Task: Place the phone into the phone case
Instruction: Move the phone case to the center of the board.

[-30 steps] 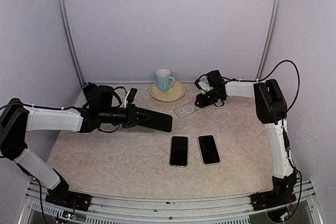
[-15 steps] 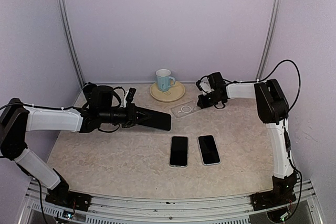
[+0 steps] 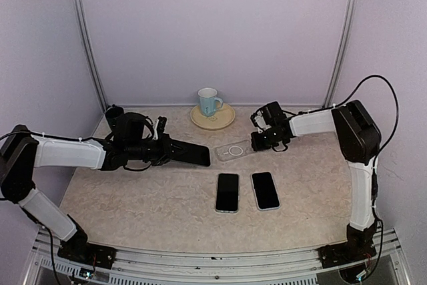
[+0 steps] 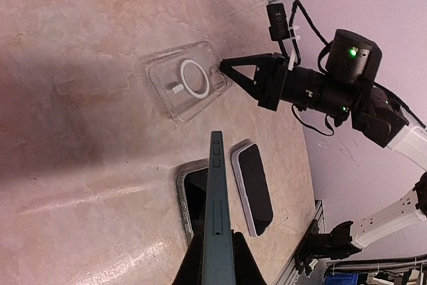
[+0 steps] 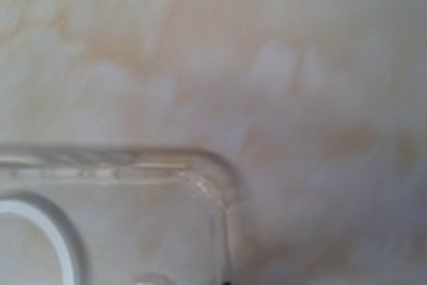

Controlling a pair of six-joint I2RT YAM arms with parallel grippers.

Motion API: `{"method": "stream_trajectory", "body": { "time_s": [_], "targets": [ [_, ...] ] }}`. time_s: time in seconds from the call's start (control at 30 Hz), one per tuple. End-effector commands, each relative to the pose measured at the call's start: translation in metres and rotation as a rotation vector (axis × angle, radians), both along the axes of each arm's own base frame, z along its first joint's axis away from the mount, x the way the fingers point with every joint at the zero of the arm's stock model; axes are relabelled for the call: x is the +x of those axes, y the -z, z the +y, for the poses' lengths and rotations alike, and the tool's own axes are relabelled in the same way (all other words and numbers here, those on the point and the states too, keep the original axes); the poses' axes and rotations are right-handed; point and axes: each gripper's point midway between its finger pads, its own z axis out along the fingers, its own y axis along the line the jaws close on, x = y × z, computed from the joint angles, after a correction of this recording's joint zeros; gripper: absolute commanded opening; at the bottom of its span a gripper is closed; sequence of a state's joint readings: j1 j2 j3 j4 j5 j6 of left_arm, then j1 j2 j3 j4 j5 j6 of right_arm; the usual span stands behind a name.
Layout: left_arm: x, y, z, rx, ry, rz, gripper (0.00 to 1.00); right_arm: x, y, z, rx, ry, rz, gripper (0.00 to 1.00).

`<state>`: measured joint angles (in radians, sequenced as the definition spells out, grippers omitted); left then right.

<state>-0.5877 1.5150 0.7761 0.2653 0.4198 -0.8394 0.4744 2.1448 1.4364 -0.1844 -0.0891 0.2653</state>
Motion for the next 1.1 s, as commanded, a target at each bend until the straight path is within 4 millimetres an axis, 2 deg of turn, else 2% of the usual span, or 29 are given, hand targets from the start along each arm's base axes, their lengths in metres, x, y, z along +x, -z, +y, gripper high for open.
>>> {"method": "stream_trajectory", "body": {
  "time_s": [0.0,0.2,0.43,0.53,0.6,0.7,0.93,1.07],
  "targets": [
    [0.016,0.005,0.009,-0.001,-0.103,0.020,0.00,-0.021,-0.021,0.008,0.026,0.085,-0.020,0.00],
    [0.022,0.008,0.005,-0.039,-0.142,0.051,0.00,-0.040,-0.024,0.020,0.042,0.133,-0.028,0.00],
    [0.027,0.006,-0.007,-0.053,-0.135,0.053,0.00,-0.050,-0.019,0.041,0.076,0.098,0.001,0.03],
    [0.029,0.003,-0.009,-0.059,-0.141,0.048,0.00,-0.055,-0.021,0.049,0.089,0.084,0.006,0.12],
    [0.031,0.002,-0.010,-0.065,-0.144,0.044,0.00,-0.057,-0.023,0.052,0.099,0.076,0.006,0.22],
    [0.033,0.000,-0.011,-0.073,-0.149,0.042,0.00,-0.059,-0.026,0.056,0.103,0.066,0.005,0.26],
    [0.045,-0.010,-0.018,-0.117,-0.175,0.042,0.00,-0.073,-0.041,0.070,0.206,-0.001,0.024,0.27],
    [0.053,-0.007,-0.025,-0.123,-0.177,0.048,0.00,-0.080,-0.051,0.080,0.278,-0.051,0.031,0.27]
  ]
}}
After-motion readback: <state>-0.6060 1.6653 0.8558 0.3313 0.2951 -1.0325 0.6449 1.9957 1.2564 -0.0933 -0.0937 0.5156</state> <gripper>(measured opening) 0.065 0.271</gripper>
